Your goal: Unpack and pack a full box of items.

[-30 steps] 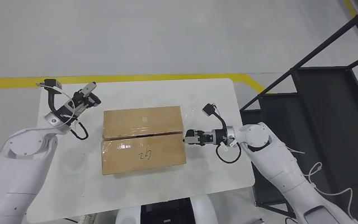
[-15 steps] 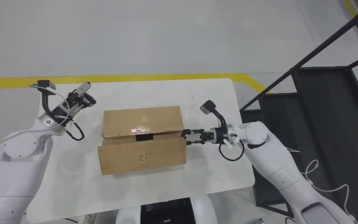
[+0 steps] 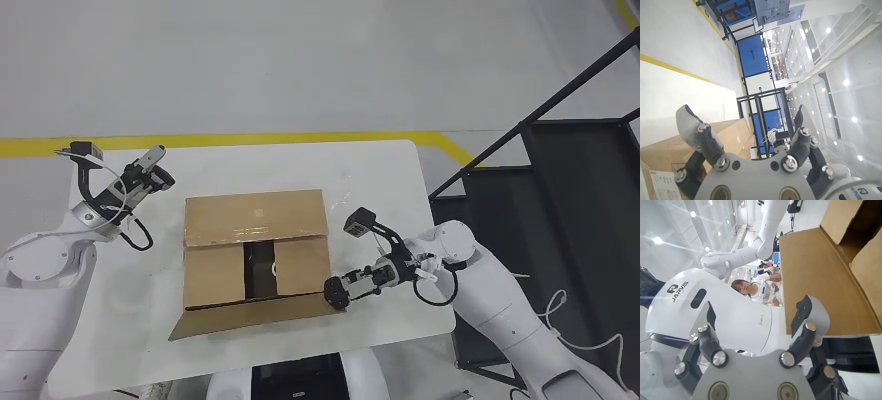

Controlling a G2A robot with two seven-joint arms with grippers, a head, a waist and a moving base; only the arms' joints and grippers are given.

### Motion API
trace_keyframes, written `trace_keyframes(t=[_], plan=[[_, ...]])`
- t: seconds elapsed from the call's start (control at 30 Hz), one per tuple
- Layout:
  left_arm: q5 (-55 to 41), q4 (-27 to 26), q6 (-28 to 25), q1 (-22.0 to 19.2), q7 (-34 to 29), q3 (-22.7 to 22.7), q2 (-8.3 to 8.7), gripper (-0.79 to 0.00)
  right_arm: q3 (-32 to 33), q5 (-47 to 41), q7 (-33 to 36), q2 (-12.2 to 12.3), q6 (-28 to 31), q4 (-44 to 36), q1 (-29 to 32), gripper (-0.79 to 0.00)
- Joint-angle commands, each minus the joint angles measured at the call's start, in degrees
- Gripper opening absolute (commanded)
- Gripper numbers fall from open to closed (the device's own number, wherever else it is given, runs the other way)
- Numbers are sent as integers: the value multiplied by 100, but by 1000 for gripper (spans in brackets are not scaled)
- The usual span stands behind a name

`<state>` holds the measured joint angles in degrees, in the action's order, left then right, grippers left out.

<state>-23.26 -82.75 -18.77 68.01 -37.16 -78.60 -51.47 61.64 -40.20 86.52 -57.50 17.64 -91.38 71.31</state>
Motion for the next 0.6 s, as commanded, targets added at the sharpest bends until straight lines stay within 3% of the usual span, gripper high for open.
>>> trace_keyframes(t=[0.0,0.57], plan=[[3,1,11,-7,-20,0,-10,0,-86,136,56,2,-74,-122,63,0],[48,30,50,-27,-162,-50,-77,0,-742,1983,-251,15,-116,-573,280,0]])
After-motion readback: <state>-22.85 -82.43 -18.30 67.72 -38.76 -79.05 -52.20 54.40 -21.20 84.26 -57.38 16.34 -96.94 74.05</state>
